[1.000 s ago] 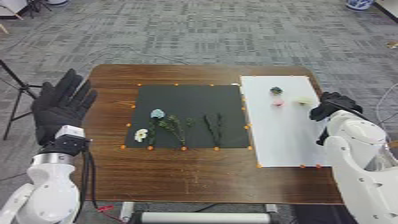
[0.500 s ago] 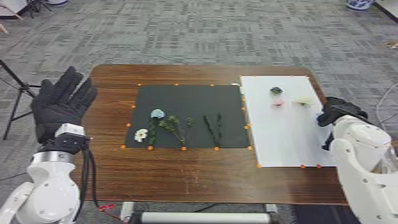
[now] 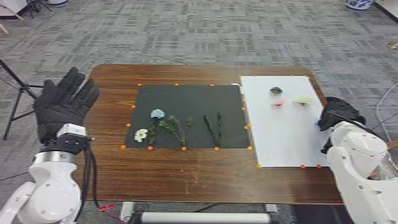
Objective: Arrange flowers
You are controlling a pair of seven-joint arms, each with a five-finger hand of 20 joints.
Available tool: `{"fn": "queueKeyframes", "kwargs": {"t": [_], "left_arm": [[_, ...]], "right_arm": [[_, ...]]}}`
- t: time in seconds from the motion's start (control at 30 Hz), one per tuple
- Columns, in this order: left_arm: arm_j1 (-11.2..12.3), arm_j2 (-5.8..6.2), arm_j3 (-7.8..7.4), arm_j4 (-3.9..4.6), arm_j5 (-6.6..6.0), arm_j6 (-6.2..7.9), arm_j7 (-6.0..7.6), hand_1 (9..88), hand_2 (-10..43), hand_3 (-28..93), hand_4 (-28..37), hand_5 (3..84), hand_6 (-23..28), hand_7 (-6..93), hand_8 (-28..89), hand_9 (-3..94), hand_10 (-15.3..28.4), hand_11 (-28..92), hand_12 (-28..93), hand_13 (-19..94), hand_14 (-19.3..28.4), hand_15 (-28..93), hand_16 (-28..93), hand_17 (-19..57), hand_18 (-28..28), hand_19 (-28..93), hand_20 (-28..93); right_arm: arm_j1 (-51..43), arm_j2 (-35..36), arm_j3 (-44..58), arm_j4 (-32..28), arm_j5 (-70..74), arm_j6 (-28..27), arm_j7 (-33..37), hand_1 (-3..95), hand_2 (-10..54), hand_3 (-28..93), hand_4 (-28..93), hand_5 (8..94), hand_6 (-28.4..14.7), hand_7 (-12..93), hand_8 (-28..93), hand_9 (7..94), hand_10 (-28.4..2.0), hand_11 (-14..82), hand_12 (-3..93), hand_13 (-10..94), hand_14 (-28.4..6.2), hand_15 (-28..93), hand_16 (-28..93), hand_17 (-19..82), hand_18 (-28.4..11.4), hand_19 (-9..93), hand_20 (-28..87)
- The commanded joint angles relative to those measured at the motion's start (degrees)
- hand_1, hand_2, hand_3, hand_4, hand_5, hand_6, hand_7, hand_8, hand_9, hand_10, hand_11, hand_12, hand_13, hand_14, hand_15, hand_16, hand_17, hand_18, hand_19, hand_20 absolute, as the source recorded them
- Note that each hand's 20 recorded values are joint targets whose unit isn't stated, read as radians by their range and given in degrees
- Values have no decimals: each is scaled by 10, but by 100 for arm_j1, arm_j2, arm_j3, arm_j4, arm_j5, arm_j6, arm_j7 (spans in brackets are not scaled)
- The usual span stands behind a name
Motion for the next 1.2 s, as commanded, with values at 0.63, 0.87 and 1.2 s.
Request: {"fn": "queueKeyframes", "kwargs": {"t": [0.63, 0.87, 1.2], "left_arm": [[283, -192, -333, -106, 39, -68, 36, 239, 156, 695, -283, 387, 75, 108, -101, 303, 126, 153, 54, 238, 138, 178, -33, -64, 139, 337, 75], [421, -255, -406, -152, 38, -63, 43, 240, 157, 693, -283, 388, 76, 107, -101, 304, 126, 153, 54, 238, 137, 178, -33, -64, 139, 337, 76], [500, -349, -400, -150, 48, -57, -25, 241, 158, 692, -283, 388, 75, 108, -101, 305, 128, 155, 54, 238, 137, 178, -33, -64, 140, 337, 76]], "right_arm": [[-594, -7, -44, -704, -16, 1511, -104, 585, -64, 647, -282, 753, 13, 283, 3, 799, -77, 66, 246, 752, -67, 698, 294, 391, -197, 790, 322], [-613, -18, -240, -1231, 97, 1860, -302, 580, -67, 664, -283, 756, 9, 286, 11, 804, -77, 65, 252, 754, -66, 694, 295, 393, -196, 791, 322], [-22, -913, -1141, -1175, 313, 1779, -779, 578, -68, 670, -283, 757, 6, 279, 14, 805, -79, 63, 253, 754, -64, 672, 292, 390, -194, 786, 320]]}}
